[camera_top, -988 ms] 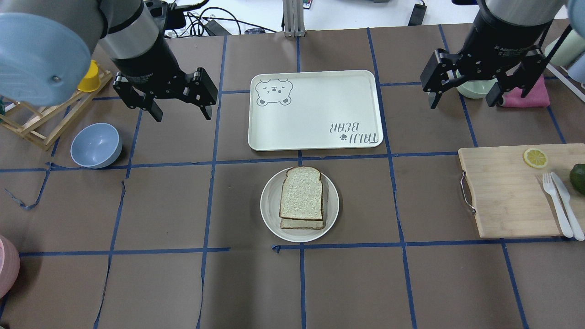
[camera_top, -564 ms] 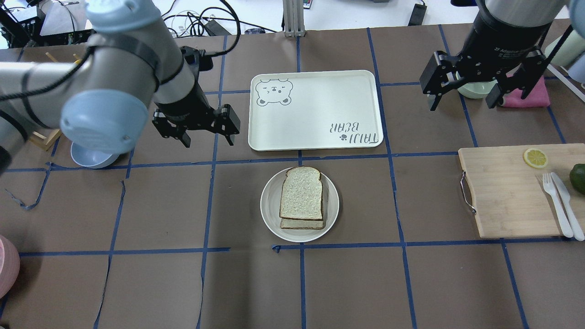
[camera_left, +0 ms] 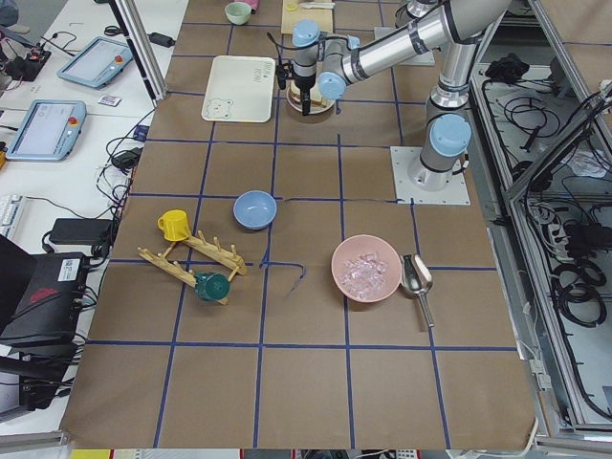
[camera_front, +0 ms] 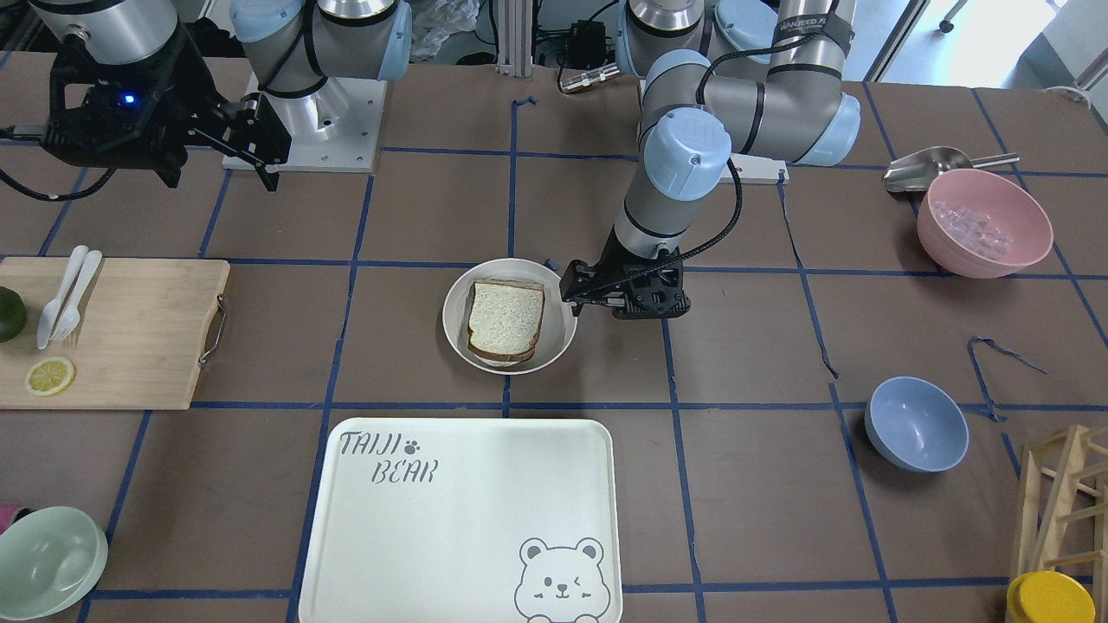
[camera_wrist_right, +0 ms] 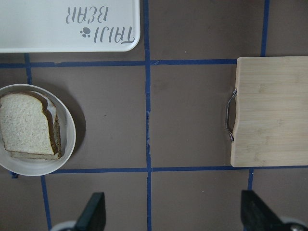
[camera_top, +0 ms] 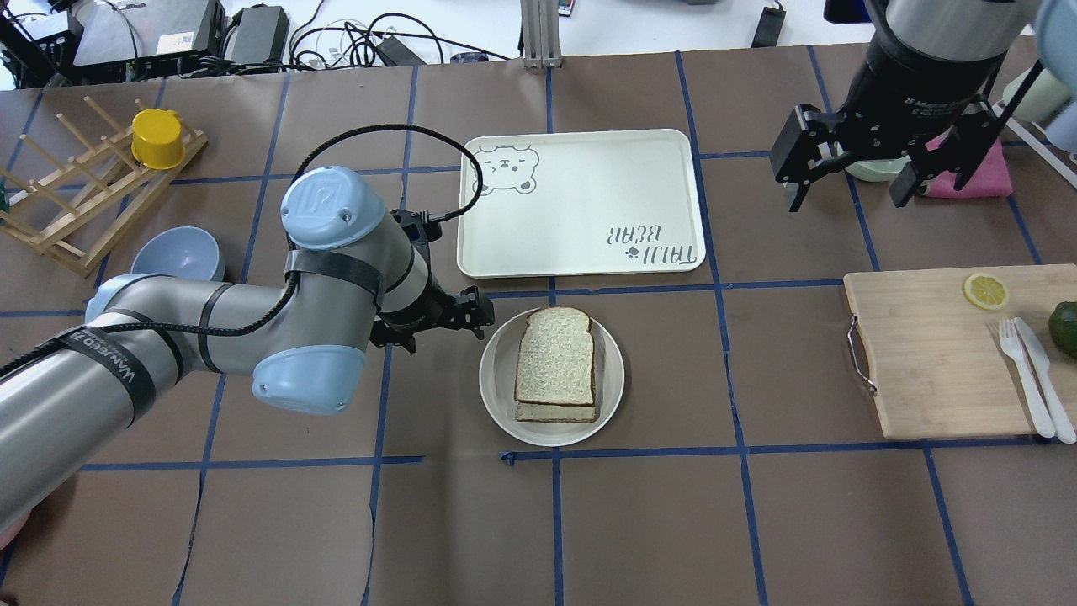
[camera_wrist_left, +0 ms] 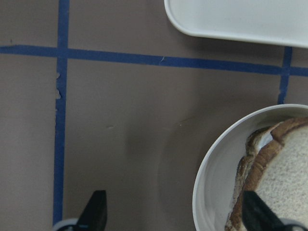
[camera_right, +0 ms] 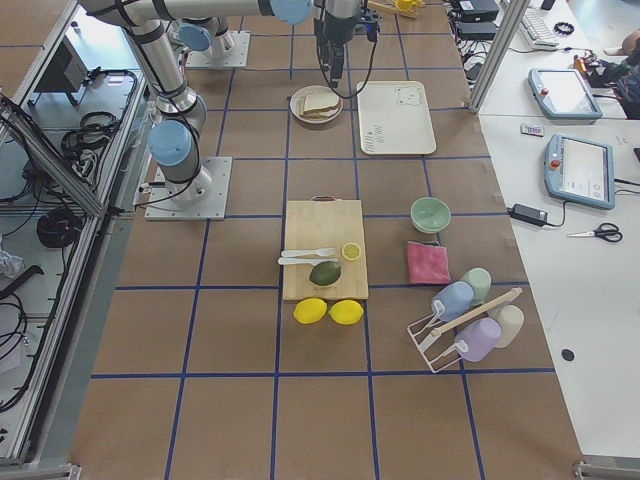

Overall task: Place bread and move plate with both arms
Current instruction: 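Reach the left gripper down to the rim of the white plate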

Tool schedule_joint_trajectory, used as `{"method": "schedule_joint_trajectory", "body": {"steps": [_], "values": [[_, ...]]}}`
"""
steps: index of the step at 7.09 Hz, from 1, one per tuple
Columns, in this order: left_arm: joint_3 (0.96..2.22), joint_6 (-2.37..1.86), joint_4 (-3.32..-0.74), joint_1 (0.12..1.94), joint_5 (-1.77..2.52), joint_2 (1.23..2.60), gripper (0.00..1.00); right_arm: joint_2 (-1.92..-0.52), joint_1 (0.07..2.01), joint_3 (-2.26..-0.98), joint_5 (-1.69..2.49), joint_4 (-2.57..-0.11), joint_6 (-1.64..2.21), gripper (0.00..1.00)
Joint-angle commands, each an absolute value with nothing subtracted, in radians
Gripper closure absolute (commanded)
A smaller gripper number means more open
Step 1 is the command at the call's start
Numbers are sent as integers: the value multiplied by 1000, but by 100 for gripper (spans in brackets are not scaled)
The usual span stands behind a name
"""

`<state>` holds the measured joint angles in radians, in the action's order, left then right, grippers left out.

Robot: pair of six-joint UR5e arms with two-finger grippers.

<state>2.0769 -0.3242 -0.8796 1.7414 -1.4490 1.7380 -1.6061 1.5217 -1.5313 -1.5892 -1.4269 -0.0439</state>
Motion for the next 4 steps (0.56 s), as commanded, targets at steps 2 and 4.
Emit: {"method": "schedule_joint_trajectory", "body": {"steps": [2, 4], "values": [[2088, -403, -839, 1801, -1453, 1813, 2, -1606, 1522, -1534, -1589, -1433, -66, 0], [2091, -402, -839, 1802, -1453, 1835, 11, -1606, 1522, -1534, -1595, -1436, -109, 0]]}}
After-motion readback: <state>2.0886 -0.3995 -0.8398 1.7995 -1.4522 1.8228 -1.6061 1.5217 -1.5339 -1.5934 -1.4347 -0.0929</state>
